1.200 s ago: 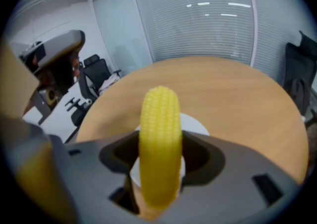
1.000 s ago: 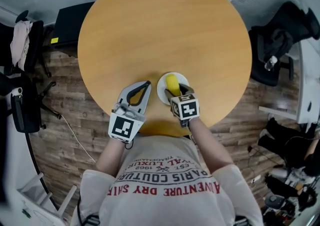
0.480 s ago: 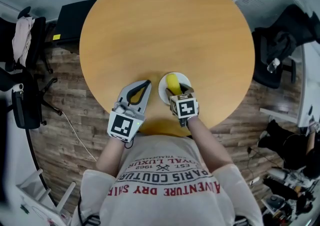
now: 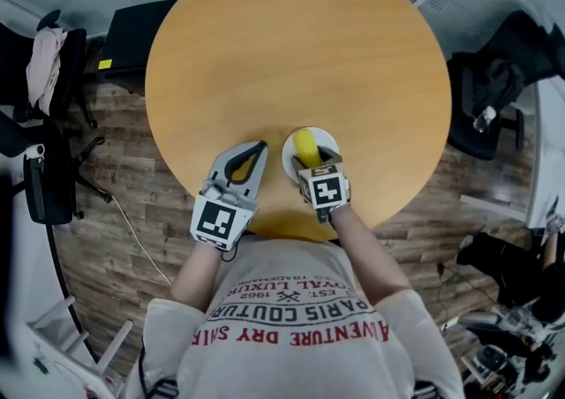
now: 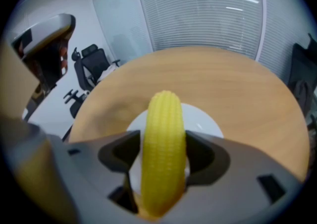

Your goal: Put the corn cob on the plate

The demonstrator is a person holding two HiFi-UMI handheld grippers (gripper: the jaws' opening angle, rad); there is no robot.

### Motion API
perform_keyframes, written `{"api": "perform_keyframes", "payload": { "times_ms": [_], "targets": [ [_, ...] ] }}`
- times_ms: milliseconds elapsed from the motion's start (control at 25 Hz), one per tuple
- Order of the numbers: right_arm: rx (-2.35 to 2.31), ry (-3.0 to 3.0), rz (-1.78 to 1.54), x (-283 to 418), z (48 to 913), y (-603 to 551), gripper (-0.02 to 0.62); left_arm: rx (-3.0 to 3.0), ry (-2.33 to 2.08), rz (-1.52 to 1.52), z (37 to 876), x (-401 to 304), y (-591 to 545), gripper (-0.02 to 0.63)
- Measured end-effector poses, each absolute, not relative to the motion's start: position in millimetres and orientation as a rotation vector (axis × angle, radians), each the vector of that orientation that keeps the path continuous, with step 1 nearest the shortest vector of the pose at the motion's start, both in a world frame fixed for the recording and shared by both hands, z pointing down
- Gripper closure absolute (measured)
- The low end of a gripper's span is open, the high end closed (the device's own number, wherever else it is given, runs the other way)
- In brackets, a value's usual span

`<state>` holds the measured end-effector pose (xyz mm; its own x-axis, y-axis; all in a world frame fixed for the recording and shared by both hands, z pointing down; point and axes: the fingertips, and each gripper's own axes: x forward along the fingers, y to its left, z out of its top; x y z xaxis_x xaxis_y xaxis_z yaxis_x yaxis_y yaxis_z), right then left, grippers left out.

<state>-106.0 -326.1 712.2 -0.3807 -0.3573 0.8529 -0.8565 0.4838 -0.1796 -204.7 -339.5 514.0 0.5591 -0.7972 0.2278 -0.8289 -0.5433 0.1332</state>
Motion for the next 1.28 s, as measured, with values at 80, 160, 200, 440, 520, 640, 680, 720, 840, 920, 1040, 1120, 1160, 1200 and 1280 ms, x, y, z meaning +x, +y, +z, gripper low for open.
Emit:
{"api": "perform_keyframes", "payload": {
  "times_ms": [80,160,200,440,520,640,680,720,840,920,1040,1120,1160,1200,1280],
  "targets": [
    [1.022,-1.952,0.792,-106.7,710.2,-326.5,0.307,2.557,-1.374,0.215,515.4,-207.7,-338.4,0.574],
    [1.038,-1.960,0.771,-106.1,704.4,-327.2,0.307,2.565,-1.390,0.224,516.8,-210.7,-337.5,0.574],
    [1.047,-1.965,0.766,-105.6,700.3,-327.4,0.307,2.563,-1.395,0.223,517.2,-211.9,-336.6,0.574],
    [1.139,-2.010,0.748,-99.6,666.8,-329.4,0.310,2.561,-1.406,0.210,515.9,-215.9,-331.6,0.574],
    [1.176,-2.038,0.750,-96.8,654.4,-331.2,0.314,2.561,-1.403,0.202,513.9,-215.2,-330.8,0.574],
    [1.281,-2.048,0.710,-87.0,635.4,-336.6,0.505,2.573,-1.397,0.192,508.2,-214.2,-328.8,0.574],
    [1.307,-2.052,0.699,-84.3,630.1,-337.7,0.523,2.580,-1.396,0.190,505.8,-214.2,-328.0,0.574],
    [1.323,-2.059,0.694,-82.5,625.3,-338.0,0.543,2.586,-1.396,0.186,503.3,-214.3,-327.2,0.574],
    [1.355,-2.108,0.677,-79.3,608.9,-339.4,0.563,2.596,-1.406,0.175,495.8,-215.0,-326.4,0.574],
    [1.386,-2.156,0.640,-78.3,594.2,-342.9,0.567,2.601,-1.417,0.166,490.5,-216.1,-327.8,0.574],
    [1.413,-2.255,0.564,-82.2,565.5,-345.7,0.568,2.608,-1.439,0.148,480.0,-220.5,-328.5,0.574],
    [1.403,-2.330,0.496,-87.2,545.4,-344.7,0.566,2.611,-1.460,0.134,471.8,-224.1,-328.5,0.574],
    [1.399,-2.361,0.455,-89.0,535.8,-344.9,0.568,2.612,-1.470,0.129,468.0,-225.8,-329.3,0.574],
    [1.401,-2.386,0.417,-90.1,526.9,-345.5,0.568,2.611,-1.479,0.124,464.5,-227.5,-330.3,0.574],
    [1.417,-2.428,0.362,-91.3,511.1,-346.6,0.568,2.613,-1.491,0.113,458.1,-231.7,-331.7,0.574]
  ]
}}
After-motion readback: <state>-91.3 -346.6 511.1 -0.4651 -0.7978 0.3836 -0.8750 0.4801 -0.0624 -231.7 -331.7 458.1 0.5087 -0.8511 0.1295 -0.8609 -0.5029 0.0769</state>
